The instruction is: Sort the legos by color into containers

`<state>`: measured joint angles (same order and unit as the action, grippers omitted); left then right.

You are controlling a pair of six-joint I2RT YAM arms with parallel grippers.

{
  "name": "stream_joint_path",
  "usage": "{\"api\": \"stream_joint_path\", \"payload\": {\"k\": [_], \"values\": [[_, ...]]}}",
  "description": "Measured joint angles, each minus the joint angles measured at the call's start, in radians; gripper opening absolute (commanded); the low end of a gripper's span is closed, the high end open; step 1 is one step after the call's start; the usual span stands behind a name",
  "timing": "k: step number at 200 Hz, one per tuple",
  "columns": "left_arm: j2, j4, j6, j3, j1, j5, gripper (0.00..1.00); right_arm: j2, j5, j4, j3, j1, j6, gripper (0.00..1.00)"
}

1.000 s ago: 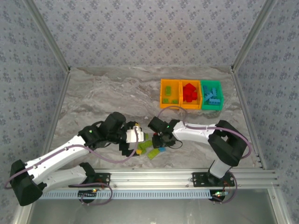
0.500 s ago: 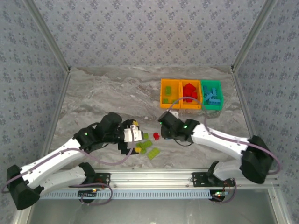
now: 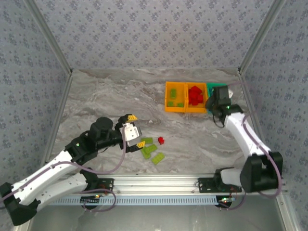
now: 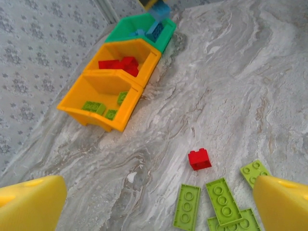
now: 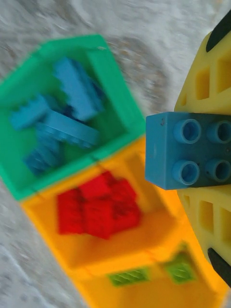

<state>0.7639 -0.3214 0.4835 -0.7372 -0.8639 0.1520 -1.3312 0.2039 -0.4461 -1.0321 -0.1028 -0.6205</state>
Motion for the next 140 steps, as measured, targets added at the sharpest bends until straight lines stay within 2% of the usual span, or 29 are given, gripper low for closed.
{"api": "stream_joint_path", "payload": {"k": [16,39,83,112,140], "values": [[0.017,-0.004,-0.016,0.0,0.0,-0.019,0.99,-0.145,-0.01,0.011,-0.115,0.07,0.022,0.26],[0.048,-0.027,-0.046,-0.01,0.0,-0.061,0.99,-0.325,-0.02,0.008,-0.27,0.116,0.042,0.28],[0.098,-0.068,-0.086,-0.044,0.0,-0.13,0.99,-0.584,-0.029,-0.052,-0.52,0.153,0.085,0.55],[0.139,-0.085,-0.122,-0.069,0.015,-0.161,0.99,-0.575,-0.038,-0.074,-0.517,0.164,0.097,0.59],[0.146,-0.095,-0.208,-0.091,0.061,-0.176,0.99,-0.402,-0.053,-0.063,-0.313,0.143,0.087,0.64]]}}
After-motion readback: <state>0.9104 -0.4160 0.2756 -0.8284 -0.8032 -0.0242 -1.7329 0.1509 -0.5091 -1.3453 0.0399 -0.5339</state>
